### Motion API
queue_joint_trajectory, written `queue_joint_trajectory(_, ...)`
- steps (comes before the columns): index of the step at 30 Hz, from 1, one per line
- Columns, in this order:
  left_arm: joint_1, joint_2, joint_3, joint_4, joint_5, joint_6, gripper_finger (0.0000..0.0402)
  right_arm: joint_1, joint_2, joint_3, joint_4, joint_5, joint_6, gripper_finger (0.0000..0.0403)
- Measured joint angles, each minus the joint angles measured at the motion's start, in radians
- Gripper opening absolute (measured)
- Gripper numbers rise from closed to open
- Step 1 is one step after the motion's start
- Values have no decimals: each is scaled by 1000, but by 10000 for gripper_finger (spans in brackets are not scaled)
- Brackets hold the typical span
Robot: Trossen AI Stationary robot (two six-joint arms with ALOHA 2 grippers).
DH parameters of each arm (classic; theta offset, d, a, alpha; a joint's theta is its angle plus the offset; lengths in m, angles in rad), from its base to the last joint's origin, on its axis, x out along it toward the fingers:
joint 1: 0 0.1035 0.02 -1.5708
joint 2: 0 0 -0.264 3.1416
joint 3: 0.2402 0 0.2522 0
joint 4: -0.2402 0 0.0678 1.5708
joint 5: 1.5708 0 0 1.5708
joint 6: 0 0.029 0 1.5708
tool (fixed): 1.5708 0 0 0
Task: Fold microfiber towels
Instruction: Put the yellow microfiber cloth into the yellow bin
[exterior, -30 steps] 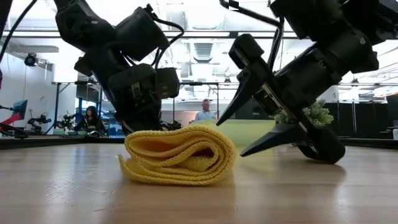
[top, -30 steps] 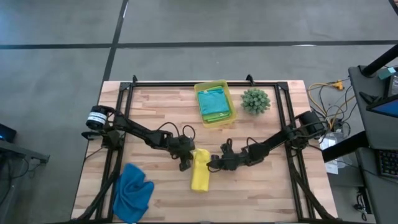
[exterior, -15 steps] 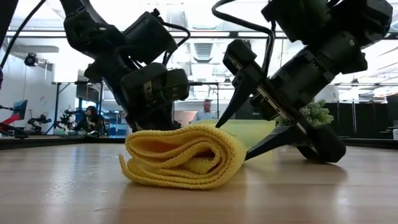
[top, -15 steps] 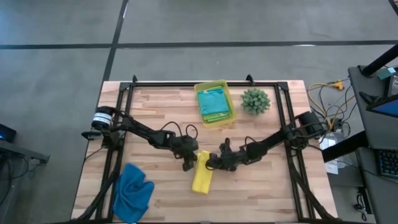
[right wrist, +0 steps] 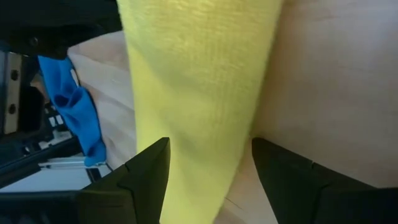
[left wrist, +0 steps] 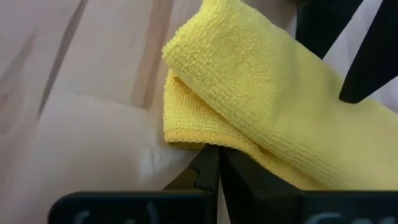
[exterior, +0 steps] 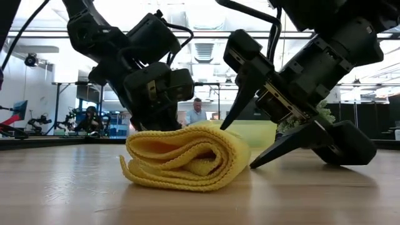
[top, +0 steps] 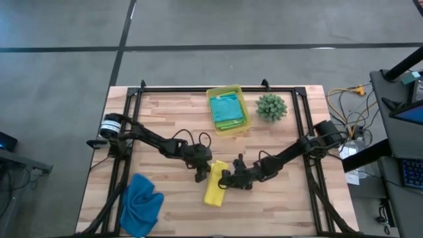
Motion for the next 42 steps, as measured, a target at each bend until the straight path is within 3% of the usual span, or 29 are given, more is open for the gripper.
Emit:
queue_joint_trajectory(10, 2, 56, 32, 53, 80, 5, 0, -5, 21, 20, 7, 25, -29, 226)
queue_joint_trajectory(22, 2, 103, 71, 68, 152, 8, 0, 3, 19, 62, 78, 56, -310, 219)
queue_joint_trajectory(26, 2, 104, 71, 67, 153, 12, 0, 3, 19, 68, 71, 100, -337, 179)
queue_joint_trajectory(35, 11, 104, 64, 62, 164, 22, 0, -1, 18, 65, 50, 94, -288, 65)
queue_joint_trajectory(42, 38, 50, 58, -18, 170, 42, 0, -2, 16, 66, 49, 91, -318, 18)
